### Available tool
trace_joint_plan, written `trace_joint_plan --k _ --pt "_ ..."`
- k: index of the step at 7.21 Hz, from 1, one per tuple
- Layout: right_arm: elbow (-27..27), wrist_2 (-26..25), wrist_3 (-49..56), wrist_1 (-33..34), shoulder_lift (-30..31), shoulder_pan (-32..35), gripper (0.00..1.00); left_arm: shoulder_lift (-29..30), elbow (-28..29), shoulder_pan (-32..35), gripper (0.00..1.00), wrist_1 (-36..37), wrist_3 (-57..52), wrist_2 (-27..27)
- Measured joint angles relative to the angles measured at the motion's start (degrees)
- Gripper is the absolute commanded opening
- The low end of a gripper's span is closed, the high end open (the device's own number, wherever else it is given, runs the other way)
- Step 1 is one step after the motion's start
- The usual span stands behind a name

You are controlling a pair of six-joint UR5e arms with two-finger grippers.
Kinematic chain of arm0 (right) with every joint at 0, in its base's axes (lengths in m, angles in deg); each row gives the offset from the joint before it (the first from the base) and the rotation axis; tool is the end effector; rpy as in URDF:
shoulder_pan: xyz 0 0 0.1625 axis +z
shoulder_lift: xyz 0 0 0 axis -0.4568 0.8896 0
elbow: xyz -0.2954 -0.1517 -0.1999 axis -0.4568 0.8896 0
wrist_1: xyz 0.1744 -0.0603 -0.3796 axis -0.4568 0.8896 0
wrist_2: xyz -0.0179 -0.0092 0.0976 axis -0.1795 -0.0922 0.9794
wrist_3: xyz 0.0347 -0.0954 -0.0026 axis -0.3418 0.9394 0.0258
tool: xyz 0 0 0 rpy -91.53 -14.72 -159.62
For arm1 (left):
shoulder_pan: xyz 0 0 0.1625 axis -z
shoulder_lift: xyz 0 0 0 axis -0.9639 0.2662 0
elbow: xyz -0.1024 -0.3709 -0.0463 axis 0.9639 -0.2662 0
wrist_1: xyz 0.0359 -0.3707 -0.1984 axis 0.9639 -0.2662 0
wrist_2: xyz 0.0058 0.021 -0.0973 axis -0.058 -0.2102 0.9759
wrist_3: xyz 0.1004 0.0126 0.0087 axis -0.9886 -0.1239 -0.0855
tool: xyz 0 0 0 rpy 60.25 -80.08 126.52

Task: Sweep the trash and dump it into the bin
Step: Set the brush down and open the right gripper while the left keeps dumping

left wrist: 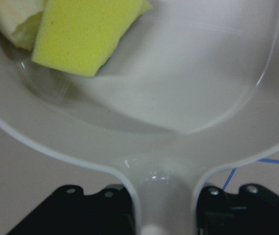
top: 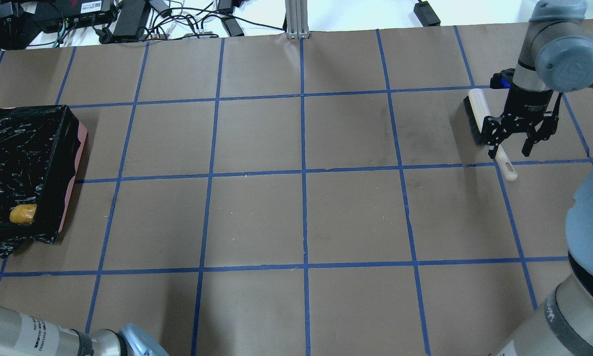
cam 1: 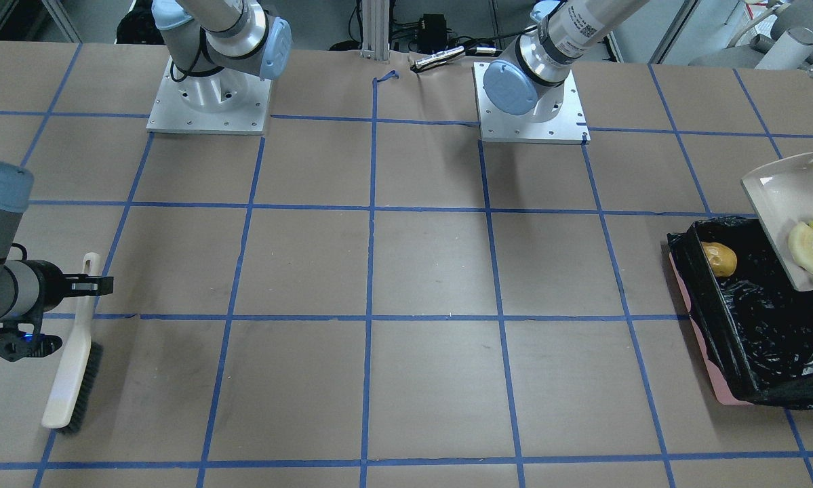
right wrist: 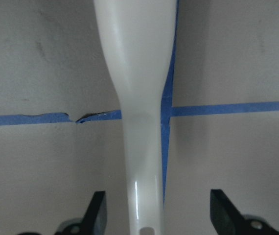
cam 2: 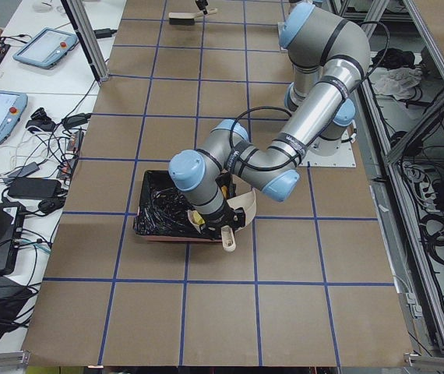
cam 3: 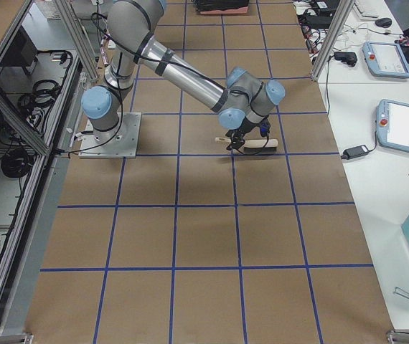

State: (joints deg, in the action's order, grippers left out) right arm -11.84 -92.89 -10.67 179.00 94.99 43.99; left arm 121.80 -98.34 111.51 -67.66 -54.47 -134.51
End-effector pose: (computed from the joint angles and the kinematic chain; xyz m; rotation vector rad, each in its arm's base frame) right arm -0.0821 -0.5980 0.2113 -0.0385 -3.0190 -0.5753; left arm 0.4599 -0.4663 0.3382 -1.7708 -2.4306 -0.5721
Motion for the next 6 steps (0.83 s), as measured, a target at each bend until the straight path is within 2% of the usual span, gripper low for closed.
trace_joint_plan --k 3,6 --pt "0.2 5.7 -0.2 -0.5 8.6 0.9 1.0 -1.2 0.0 1.9 0.0 1.8 0.4 -3.1" --pt "0.7 6.3 -6.8 -2.7 14.7 6.9 1.0 -1.4 0.0 3.1 0.0 5.1 1.2 -6.7"
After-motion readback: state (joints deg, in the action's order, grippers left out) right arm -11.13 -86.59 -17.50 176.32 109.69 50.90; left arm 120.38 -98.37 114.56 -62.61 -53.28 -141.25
